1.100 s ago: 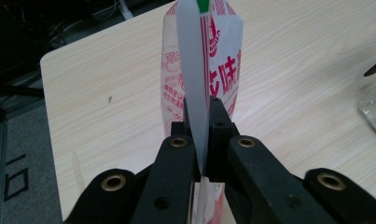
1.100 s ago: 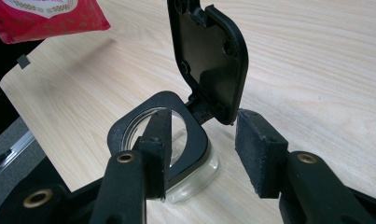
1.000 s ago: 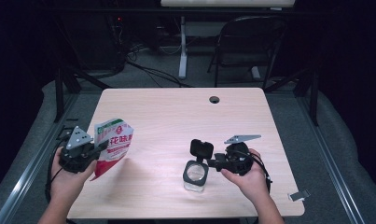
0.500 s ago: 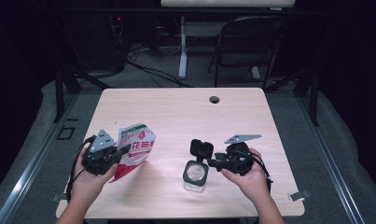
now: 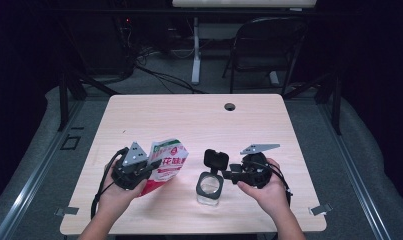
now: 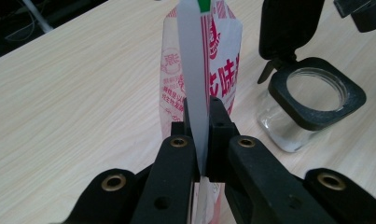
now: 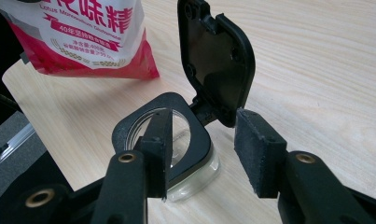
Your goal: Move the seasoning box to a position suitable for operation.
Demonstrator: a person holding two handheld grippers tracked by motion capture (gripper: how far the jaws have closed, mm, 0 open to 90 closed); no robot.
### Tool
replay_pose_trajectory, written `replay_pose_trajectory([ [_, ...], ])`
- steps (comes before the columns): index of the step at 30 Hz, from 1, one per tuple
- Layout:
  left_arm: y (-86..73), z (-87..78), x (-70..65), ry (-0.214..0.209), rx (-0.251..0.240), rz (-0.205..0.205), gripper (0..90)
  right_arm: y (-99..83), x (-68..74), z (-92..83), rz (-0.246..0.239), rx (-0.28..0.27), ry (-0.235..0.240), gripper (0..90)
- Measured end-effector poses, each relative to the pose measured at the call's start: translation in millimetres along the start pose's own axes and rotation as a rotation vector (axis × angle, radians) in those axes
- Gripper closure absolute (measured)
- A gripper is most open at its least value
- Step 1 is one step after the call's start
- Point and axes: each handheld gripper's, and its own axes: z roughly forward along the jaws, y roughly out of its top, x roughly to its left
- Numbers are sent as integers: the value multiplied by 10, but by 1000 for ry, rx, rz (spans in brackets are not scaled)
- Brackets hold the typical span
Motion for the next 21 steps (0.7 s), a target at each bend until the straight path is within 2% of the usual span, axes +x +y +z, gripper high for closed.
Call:
replay_pose_trajectory([
  [13, -50, 53, -75, -42, -18, 4, 900, 16, 58, -11, -47, -9, -8, 620],
  [17, -100, 51, -88, -63, -26, -3, 900, 8, 84, 15, -50, 27, 8, 616],
  [21, -159, 41, -96, -74, -37, -14, 900, 8, 102, 26, -62, 28, 10, 615],
])
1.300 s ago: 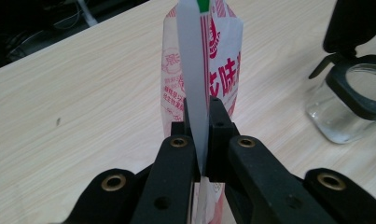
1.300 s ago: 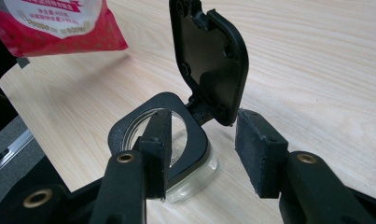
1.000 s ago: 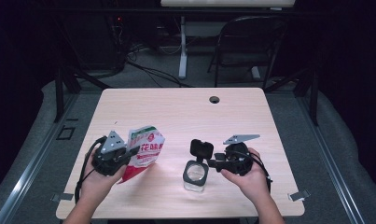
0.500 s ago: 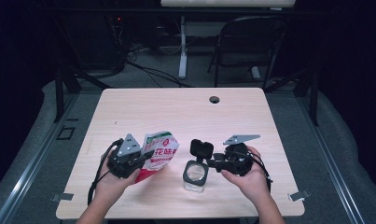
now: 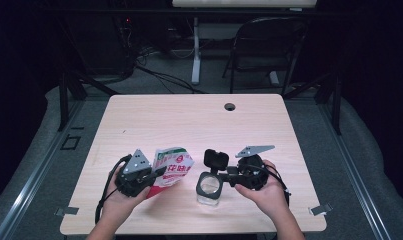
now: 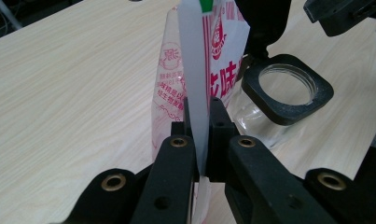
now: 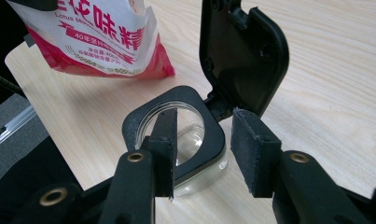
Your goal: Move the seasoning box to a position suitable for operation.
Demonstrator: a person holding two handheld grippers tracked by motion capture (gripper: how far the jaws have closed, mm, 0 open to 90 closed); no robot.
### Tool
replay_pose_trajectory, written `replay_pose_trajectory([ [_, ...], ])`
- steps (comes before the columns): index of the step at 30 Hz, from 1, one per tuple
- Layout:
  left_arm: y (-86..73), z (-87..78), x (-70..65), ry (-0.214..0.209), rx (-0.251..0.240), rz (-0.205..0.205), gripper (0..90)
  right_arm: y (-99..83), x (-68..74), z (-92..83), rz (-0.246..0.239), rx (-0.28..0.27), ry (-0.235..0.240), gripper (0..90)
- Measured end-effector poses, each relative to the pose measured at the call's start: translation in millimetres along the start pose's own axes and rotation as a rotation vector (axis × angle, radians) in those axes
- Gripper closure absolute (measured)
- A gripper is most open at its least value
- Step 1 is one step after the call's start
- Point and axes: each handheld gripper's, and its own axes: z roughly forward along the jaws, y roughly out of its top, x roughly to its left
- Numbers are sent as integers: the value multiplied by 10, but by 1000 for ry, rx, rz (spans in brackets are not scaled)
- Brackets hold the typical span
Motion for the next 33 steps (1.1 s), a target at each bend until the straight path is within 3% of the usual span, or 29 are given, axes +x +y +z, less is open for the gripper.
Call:
replay_pose_trajectory([
  [10, -195, 20, -38, -42, -12, -31, 900, 9, 54, 14, -17, -5, 17, 602],
  [16, -337, 71, -36, -65, 5, -55, 900, 18, 97, 31, -43, -1, 13, 592],
  [21, -426, 142, -55, -81, 30, -62, 900, 24, 176, 73, -40, 23, 62, 616],
  [33, -485, 152, -40, -112, 14, -104, 900, 48, 332, 159, -63, 50, 104, 624],
])
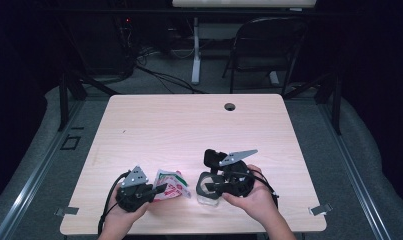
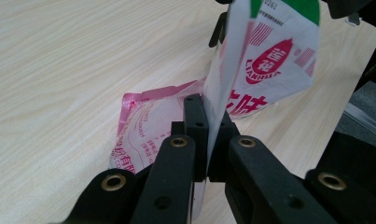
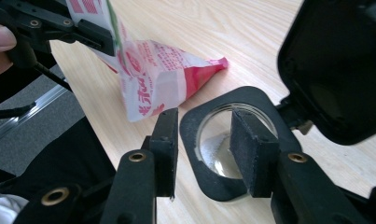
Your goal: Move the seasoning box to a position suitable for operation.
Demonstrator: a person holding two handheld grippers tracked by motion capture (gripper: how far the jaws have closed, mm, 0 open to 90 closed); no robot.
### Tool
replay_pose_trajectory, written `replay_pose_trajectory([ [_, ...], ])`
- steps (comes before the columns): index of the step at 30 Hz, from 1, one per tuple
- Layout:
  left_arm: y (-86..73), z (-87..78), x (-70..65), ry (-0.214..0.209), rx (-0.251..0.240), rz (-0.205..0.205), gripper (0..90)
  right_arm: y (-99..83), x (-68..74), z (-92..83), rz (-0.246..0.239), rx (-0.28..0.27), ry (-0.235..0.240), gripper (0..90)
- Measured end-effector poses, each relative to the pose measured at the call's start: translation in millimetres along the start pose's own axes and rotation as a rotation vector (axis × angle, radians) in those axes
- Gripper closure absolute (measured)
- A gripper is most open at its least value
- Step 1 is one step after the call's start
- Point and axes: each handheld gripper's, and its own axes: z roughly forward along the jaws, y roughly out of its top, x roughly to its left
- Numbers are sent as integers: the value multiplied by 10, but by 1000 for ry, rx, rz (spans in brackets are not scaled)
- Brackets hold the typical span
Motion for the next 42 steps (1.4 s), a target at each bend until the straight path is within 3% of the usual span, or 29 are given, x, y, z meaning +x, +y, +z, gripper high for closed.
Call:
replay_pose_trajectory([
  [9, -15, -9, 0, 1, -5, -7, 900, 74, 123, 109, -32, 30, 42, 625],
  [12, -21, -9, 7, -6, -6, -14, 900, 143, 211, 175, -47, 30, 79, 625],
  [20, -29, -6, -3, -8, -9, -15, 900, 281, 359, 271, -101, 55, 93, 613],
  [25, -33, -4, -2, -12, -13, -22, 900, 345, 404, 288, -93, 42, 105, 622],
  [34, -37, -3, 8, -15, -13, -18, 900, 439, 473, 407, -114, 75, 111, 661],
  [36, -38, -4, 9, -18, -14, -25, 900, 445, 478, 425, -99, 59, 113, 679],
  [42, -40, -5, 10, -21, -13, -27, 900, 467, 495, 405, -97, 60, 115, 692],
])
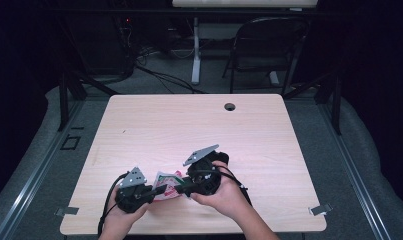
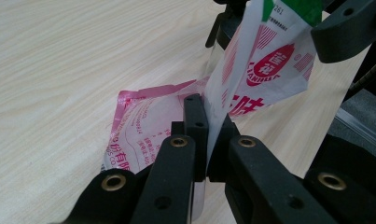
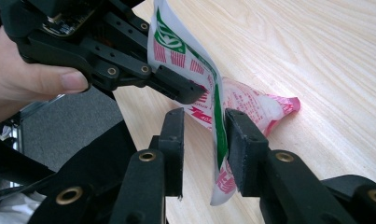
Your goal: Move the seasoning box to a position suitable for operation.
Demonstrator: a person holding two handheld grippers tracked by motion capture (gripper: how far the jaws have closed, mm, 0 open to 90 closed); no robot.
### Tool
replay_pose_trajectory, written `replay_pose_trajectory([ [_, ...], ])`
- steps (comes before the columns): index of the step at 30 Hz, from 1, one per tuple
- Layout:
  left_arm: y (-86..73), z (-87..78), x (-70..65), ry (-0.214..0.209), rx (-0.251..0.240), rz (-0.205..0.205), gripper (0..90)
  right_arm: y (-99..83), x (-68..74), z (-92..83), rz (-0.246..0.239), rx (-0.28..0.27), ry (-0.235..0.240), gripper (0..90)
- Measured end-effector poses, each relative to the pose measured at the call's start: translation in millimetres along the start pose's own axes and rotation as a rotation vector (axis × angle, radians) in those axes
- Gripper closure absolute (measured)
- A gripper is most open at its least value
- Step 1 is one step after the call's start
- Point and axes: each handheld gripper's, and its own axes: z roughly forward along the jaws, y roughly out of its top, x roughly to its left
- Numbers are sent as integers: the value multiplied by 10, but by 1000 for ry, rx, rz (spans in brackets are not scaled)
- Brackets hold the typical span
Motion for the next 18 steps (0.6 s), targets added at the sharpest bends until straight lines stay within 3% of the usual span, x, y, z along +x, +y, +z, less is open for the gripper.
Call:
replay_pose_trajectory([
  [10, -4, 3, 0, -6, -2, -3, 900, 27, -23, -107, 45, -26, 19, 694],
  [18, -13, -3, 9, -11, -8, -8, 900, 94, 23, -117, 45, -27, 28, 691],
])
